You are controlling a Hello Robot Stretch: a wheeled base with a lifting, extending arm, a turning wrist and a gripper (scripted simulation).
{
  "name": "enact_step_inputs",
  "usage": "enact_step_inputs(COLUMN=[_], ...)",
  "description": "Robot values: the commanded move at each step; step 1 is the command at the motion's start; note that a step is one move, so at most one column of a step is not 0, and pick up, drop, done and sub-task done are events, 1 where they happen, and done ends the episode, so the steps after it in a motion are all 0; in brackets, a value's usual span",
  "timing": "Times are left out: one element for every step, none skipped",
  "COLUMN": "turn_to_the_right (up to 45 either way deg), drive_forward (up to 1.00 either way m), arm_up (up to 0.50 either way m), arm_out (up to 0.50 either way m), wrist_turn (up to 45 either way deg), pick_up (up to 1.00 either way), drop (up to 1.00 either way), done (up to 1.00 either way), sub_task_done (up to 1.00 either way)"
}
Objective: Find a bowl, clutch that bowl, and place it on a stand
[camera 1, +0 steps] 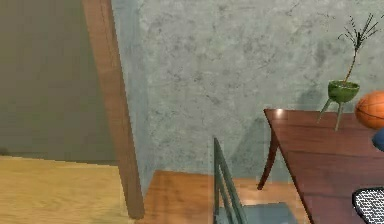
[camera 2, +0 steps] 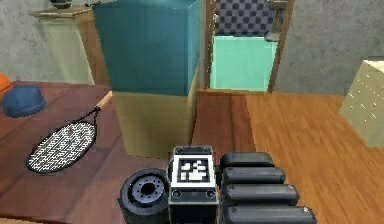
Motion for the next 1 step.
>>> enact_step_inputs(turn_to_the_right=[45.0], drive_forward=[0.00], arm_up=[0.00], arm_out=[0.00], wrist_turn=[0.0], pick_up=[0.00], drop=[0.00], done=[0.00], sub_task_done=[0.00])
